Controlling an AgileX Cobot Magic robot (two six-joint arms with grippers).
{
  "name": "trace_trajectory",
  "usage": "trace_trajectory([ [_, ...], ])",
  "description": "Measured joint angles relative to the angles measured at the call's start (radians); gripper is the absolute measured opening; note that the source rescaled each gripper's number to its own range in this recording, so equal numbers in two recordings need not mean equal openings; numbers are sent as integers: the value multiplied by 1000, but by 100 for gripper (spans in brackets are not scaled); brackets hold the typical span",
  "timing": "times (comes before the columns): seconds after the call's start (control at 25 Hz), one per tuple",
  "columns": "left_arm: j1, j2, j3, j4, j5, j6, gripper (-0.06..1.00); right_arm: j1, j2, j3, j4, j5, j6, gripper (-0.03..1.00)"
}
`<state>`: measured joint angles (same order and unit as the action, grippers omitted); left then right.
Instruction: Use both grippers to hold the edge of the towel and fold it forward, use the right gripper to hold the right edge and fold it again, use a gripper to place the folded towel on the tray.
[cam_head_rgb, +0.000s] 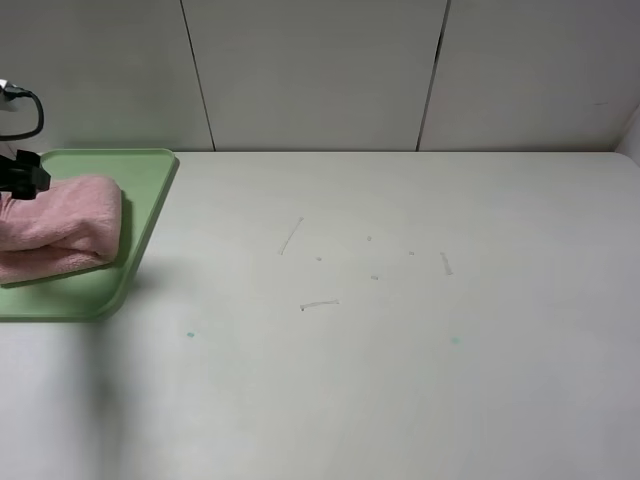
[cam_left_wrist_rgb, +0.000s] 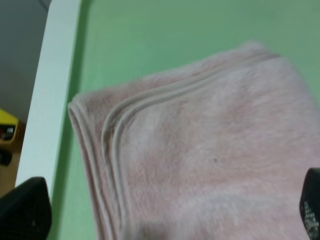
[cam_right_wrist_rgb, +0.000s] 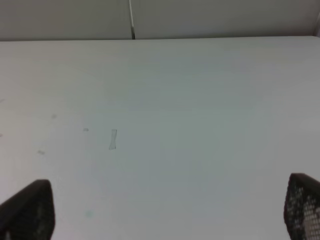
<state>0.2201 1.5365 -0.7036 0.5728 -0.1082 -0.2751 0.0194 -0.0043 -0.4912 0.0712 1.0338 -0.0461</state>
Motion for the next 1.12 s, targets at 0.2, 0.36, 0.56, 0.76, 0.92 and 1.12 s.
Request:
trace_trajectory([
  [0.2, 0, -135, 104, 0, -28, 0, 100, 0, 0, 0, 0, 0, 0, 100],
  [0.36, 0, -256, 179, 0, -28, 0, 100, 0, 0, 0, 0, 0, 0, 100],
  [0.56, -8, -432, 246, 0, 28, 0, 100, 0, 0, 0, 0, 0, 0, 100],
  [0.76, -102, -619, 265, -8, 230, 2, 100, 0, 0, 0, 0, 0, 0, 100],
  [0.92, -227, -763, 265, -91, 439, 20, 100, 0, 0, 0, 0, 0, 0, 100],
  [1.12, -402, -919, 265, -263, 738, 26, 100, 0, 0, 0, 0, 0, 1, 100],
])
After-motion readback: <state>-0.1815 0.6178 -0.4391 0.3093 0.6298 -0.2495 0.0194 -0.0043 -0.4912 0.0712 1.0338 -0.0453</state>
